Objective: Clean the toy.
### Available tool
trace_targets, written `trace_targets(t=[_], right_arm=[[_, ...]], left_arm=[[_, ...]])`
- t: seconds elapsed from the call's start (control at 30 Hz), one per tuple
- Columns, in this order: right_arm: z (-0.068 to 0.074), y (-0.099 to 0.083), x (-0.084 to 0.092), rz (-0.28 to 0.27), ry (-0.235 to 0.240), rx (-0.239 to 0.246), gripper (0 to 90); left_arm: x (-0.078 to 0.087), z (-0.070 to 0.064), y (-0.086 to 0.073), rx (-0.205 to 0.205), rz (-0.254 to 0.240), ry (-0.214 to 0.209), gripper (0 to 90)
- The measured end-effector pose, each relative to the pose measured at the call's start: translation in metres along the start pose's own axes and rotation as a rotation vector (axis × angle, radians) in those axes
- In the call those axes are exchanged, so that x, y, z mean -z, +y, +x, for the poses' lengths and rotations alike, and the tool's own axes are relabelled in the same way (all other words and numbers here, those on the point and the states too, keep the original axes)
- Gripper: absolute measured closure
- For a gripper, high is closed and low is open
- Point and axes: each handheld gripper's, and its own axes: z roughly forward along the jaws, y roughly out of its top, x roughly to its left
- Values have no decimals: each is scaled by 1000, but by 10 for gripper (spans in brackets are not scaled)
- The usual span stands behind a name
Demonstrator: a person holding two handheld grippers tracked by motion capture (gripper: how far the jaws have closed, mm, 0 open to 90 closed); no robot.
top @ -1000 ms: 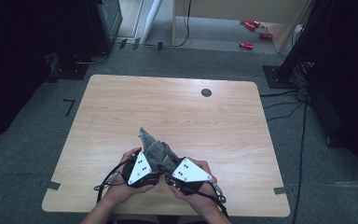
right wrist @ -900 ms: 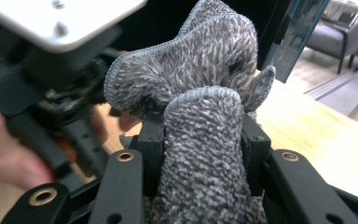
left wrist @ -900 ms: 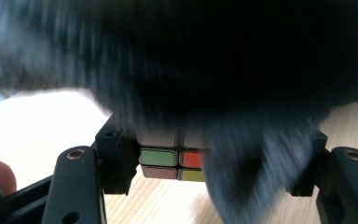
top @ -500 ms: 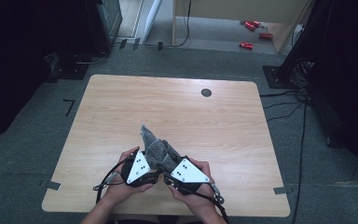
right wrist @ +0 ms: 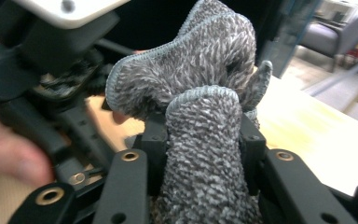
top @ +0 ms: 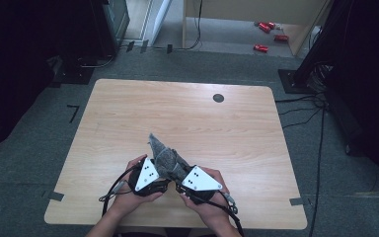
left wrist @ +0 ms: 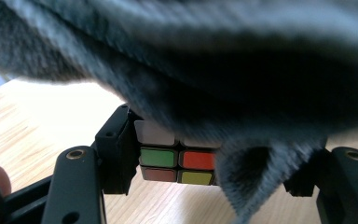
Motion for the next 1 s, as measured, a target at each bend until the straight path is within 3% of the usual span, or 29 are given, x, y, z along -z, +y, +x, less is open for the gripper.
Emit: trace_targets(t=[0.03,0.1,0.17,0.2,0.3,0.37,0.47,0.57,0.63,0.73,0.83,0.93,1.0], right_arm=[[-4,0,0,11,-4,-4,681],[-20,-2,5,13,-53,-80,686],[-26,-4,7,19,-86,-98,685],[-25,-5,8,17,-79,-107,685],[-12,-1,5,25,-71,-39,682],[-2,1,1,32,-38,-8,681],[-2,4,-3,47,-43,22,680],[-16,6,-2,71,-57,-12,678],[-24,9,-4,119,-30,-35,678],[-19,15,-8,167,9,-11,678],[-9,17,-10,139,53,18,678],[-14,17,-9,110,49,22,678],[-20,17,-5,91,14,19,680]], left_arm=[[0,-1,0,0,-2,1,344],[-1,-3,2,0,-11,-4,344],[-2,-4,3,-5,-11,-3,344],[-2,-4,3,-4,-9,-5,343],[-3,-1,1,15,-6,-2,344],[-3,1,0,30,-5,2,343],[-2,2,0,30,-2,8,344],[-3,-1,1,32,-5,19,344],[-3,-1,1,28,12,25,343],[-3,1,0,47,14,20,343],[-1,3,2,49,7,28,343],[0,3,5,51,-3,28,344],[1,3,9,47,-12,31,345]])
